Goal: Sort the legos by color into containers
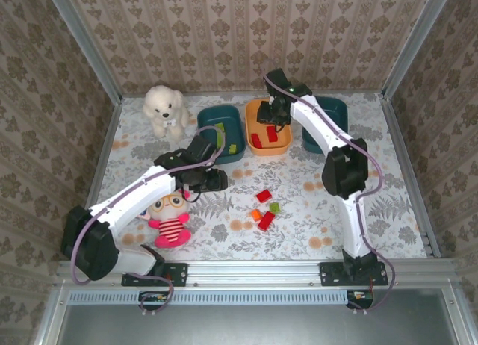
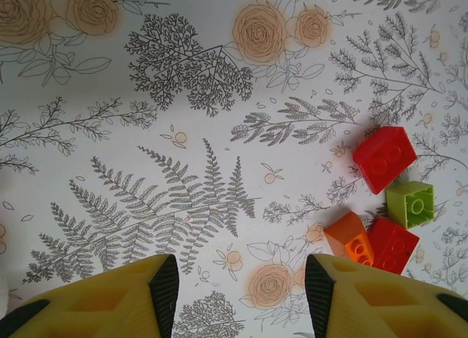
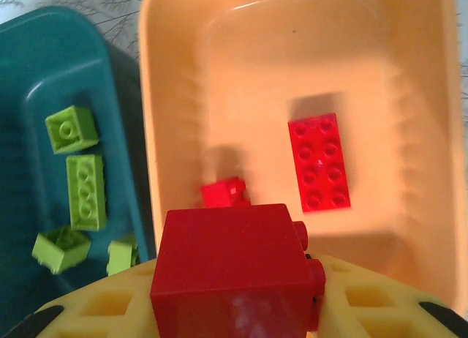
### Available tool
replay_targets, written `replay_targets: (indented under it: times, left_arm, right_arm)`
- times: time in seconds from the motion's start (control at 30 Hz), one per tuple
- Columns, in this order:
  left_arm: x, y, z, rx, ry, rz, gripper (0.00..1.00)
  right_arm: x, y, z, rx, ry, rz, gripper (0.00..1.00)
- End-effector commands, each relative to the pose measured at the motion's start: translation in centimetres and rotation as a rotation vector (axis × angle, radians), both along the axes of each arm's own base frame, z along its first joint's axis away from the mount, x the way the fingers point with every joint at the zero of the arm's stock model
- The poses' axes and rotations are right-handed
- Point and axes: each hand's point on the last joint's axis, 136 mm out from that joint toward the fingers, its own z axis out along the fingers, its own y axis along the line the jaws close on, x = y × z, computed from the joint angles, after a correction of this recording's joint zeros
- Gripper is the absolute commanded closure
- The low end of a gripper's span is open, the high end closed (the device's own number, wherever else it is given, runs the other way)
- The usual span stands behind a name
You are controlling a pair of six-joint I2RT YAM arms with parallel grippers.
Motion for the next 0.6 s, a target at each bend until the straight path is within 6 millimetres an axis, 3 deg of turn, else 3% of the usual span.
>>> replay_targets:
  times: [0.0,0.27,0.5,0.57]
  left_arm:
    - [-0.4,0.0,0.9,-0.025,-0.025,0.016,0.48]
    - [-1.2,-0.3,1.0,-0.021,-0.04,-0.023,0.48]
    - [-1.1,-1.0,1.0,-0.014,-0.043,-0.043,0.49]
    - [-0.8,-1.3,1.2,-0.015,-0.045,-0.055,0.48]
  right_arm:
    - [2.2,1.7,-1.5,0.127,0.023,-0.026,0.73]
    - [5.3,3.1,-4.5,0.218,0.037,-0.044,0.68]
    - [5.0,2.1,-6.8,0.204,0.105,-0.124,0.65]
    - [4.7,1.7,-7.1,0.195,0.123,-0.141,0.6]
